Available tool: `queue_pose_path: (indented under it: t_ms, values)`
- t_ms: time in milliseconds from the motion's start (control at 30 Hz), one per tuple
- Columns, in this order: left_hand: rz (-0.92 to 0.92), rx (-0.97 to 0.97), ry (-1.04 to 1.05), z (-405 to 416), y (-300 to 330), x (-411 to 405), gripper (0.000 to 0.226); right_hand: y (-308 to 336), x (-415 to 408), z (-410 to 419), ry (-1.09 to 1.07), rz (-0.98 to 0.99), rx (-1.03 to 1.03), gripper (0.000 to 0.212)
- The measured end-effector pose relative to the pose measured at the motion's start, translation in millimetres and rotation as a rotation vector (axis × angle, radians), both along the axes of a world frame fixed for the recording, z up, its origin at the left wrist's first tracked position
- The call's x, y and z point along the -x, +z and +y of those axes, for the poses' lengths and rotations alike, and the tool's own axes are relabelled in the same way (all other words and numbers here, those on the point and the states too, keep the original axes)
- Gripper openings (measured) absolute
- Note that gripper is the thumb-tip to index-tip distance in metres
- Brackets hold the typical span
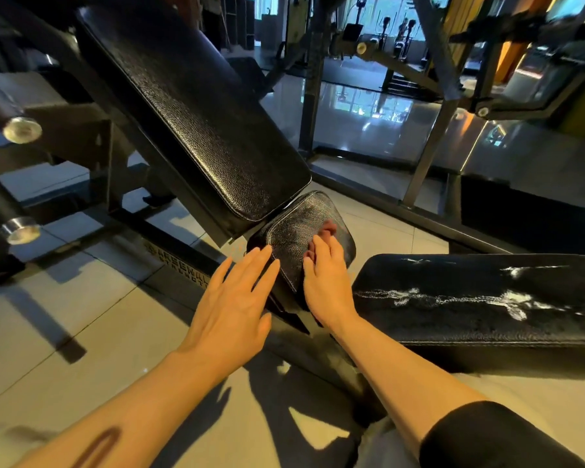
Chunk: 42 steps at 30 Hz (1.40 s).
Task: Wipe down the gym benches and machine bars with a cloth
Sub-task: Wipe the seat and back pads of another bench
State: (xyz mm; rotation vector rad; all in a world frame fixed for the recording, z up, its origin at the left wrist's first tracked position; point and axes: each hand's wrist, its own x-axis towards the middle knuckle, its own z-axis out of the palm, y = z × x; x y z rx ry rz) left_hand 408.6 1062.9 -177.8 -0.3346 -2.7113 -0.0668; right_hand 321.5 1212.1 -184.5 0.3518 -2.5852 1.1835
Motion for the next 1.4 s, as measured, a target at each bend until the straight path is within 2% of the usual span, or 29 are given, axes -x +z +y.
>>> queue_pose_path:
  t_ms: [67,133,200,300,367,600,833,933,1100,1233,1400]
  values:
    - [-0.004,0.006,0.008,0.5,0.8,-1.5,0.089,11.4,-2.0,-8.7,0.195,0.116,-0.087,0.045]
    - [-0.016,0.003,0.018,1.7,0.7,-3.3,0.091,13.2,-0.2,-9.8,0.288,0.185,-0.159,0.049]
    - [-0.049,-0.006,0.021,2.6,-0.6,-4.7,0.092,6.2,0.4,-4.7,0.262,0.177,-0.131,0.048]
    - [-0.104,-0.018,0.003,1.7,-1.8,-6.0,0.090,-4.8,-5.9,1.1,0.067,0.063,0.000,0.044]
    - [-0.123,-0.027,-0.013,1.5,-1.2,-4.9,0.087,-6.0,-7.9,-1.1,-0.001,0.049,-0.004,0.040]
    - [-0.179,-0.093,0.027,-2.3,-2.1,-1.1,0.089,18.3,0.3,-17.6,0.301,0.229,-0.186,0.048]
    - [-0.187,-0.140,-0.003,-4.5,-2.3,-1.8,0.086,-14.1,-28.4,5.5,0.286,0.265,-0.215,0.054]
    - [-0.186,-0.152,-0.010,-5.0,1.3,-0.1,0.086,-3.6,-19.5,-6.6,0.271,0.256,-0.199,0.053]
    - [-0.151,-0.219,0.014,-5.7,6.4,0.2,0.086,11.6,-1.9,-20.5,0.338,0.327,-0.170,0.050]
    - [-0.169,-0.210,-0.011,-6.6,5.9,2.8,0.085,-5.5,-17.0,7.6,0.398,0.343,-0.226,0.056]
    - [-0.080,-0.235,-0.014,-4.3,8.6,2.7,0.076,-0.8,-28.0,26.6,0.411,0.226,-0.193,0.055]
